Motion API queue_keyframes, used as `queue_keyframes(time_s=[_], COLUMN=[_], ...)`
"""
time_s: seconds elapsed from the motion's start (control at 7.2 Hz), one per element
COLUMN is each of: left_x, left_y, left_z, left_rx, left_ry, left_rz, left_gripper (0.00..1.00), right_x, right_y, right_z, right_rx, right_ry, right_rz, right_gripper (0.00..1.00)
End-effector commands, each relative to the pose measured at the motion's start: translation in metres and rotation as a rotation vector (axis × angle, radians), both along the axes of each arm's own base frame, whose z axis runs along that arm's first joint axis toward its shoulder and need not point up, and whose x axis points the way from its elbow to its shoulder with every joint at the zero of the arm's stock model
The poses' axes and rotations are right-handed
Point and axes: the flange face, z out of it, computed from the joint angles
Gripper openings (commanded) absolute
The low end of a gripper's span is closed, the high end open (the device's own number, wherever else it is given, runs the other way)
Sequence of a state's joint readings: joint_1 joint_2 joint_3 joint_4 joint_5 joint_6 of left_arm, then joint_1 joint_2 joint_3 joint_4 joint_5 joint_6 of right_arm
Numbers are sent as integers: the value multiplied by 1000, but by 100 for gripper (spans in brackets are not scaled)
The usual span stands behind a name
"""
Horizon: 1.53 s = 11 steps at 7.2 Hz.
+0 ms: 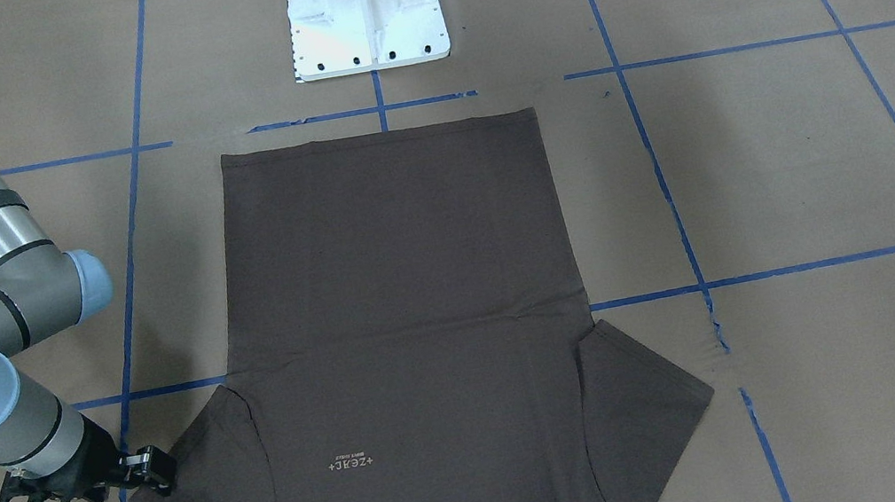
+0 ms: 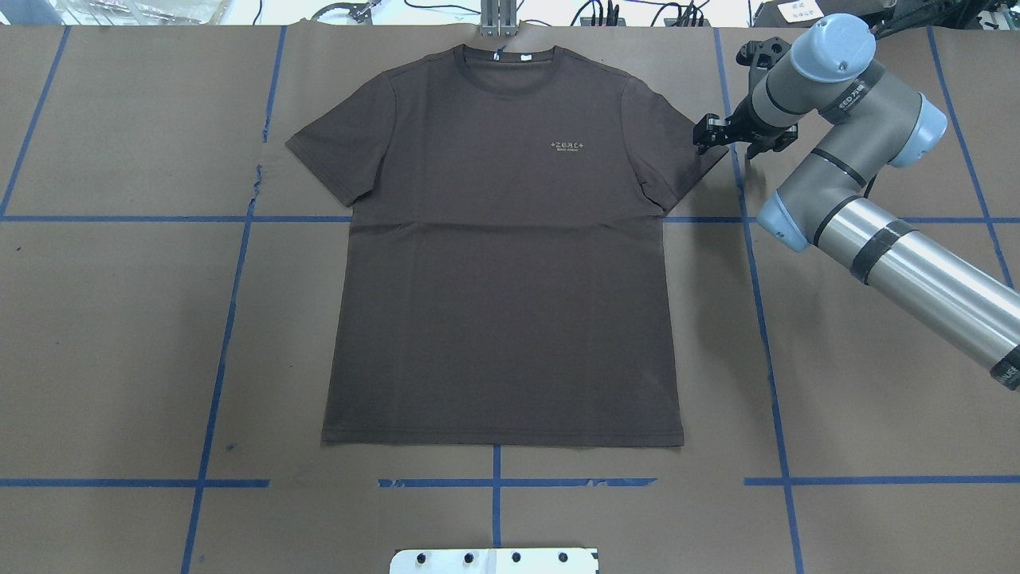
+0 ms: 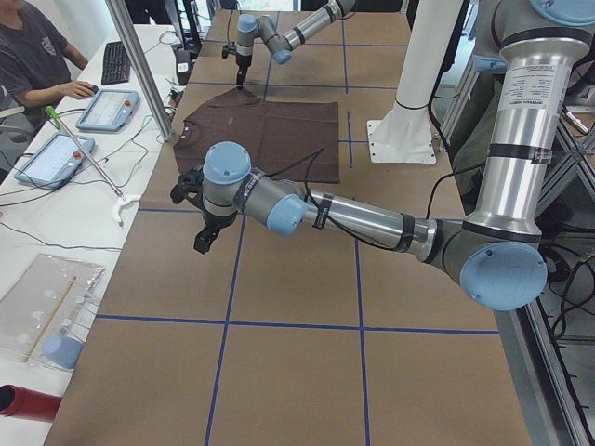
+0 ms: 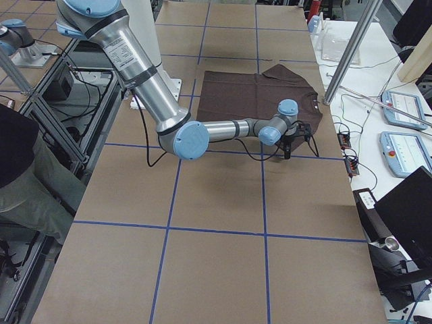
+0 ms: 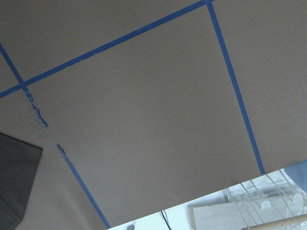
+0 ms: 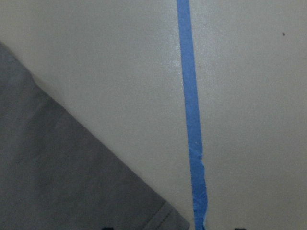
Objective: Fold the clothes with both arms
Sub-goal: 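Move the right gripper to the sleeve nearest it and grasp it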
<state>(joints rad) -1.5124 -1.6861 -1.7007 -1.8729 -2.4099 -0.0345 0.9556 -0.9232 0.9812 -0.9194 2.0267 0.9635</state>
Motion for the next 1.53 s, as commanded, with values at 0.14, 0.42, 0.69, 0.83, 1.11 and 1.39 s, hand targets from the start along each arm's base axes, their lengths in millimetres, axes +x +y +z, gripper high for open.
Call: queue_keyframes(time_s=[0.14,0.42,0.69,0.83,1.11,1.39], left_x=[-1,-1,-2,-2,-2,-2], left_y=[1,0,-1,-1,-1,1], left_z=[0,-2,-3,-3,-2,1], left_rx=[1,2,3,1,-1,-7], left_ry=[0,1,2,2,2,1], left_rz=[-1,-3,-5,-6,-6,-6], left_gripper=[100,100,100,100,100,100], right_x=[2,3,4,5,-4,-43], right_y=[-1,-2,-5,-5,-11,-11], right_z=[1,-2,-12,-21,-83,-162], right_rx=[-2,-3,9,22,79,121], right_ry=[-1,-8,-21,-33,-99,-164], right_rz=[-1,-5,-5,-4,-17,-40], right_gripper=[22,4,0,0,0,0])
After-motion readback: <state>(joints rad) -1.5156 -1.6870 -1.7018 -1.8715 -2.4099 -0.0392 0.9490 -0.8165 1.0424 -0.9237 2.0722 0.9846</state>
